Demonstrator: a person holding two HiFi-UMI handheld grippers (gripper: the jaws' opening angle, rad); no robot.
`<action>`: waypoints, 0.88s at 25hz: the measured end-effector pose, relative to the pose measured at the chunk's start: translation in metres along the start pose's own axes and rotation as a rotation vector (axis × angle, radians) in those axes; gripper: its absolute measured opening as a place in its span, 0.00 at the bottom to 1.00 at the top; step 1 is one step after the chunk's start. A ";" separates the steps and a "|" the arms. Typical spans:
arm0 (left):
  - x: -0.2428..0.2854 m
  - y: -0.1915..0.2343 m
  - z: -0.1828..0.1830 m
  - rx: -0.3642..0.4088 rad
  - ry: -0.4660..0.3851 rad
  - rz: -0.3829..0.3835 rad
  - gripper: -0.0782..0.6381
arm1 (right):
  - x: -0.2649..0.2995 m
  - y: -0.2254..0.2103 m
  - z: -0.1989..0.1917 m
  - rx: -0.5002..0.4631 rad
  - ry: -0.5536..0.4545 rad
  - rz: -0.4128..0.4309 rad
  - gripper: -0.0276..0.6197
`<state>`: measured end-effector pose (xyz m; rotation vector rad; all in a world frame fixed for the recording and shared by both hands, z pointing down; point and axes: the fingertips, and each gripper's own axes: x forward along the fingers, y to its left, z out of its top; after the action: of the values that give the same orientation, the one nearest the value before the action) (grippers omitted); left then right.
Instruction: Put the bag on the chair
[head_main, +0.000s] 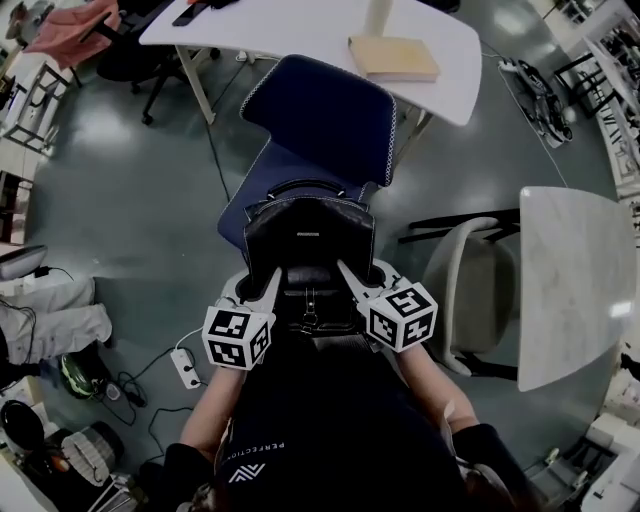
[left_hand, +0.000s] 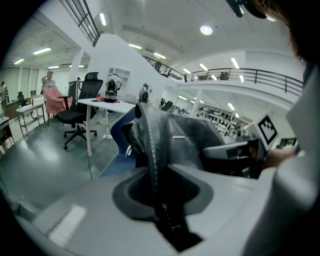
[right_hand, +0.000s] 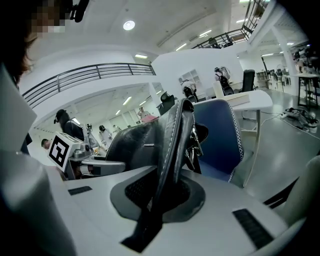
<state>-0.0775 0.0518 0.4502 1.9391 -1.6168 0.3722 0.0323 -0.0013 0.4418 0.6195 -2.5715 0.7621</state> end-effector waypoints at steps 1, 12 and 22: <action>0.006 0.004 0.003 0.006 0.006 -0.009 0.22 | 0.005 -0.004 0.002 0.009 -0.002 -0.011 0.08; 0.066 0.053 0.019 0.053 0.107 -0.124 0.22 | 0.060 -0.039 0.008 0.116 -0.001 -0.134 0.08; 0.121 0.086 0.021 0.092 0.184 -0.174 0.22 | 0.104 -0.076 0.003 0.179 -0.008 -0.207 0.09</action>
<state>-0.1359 -0.0659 0.5221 2.0309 -1.3253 0.5445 -0.0162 -0.0913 0.5207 0.9295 -2.4136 0.9244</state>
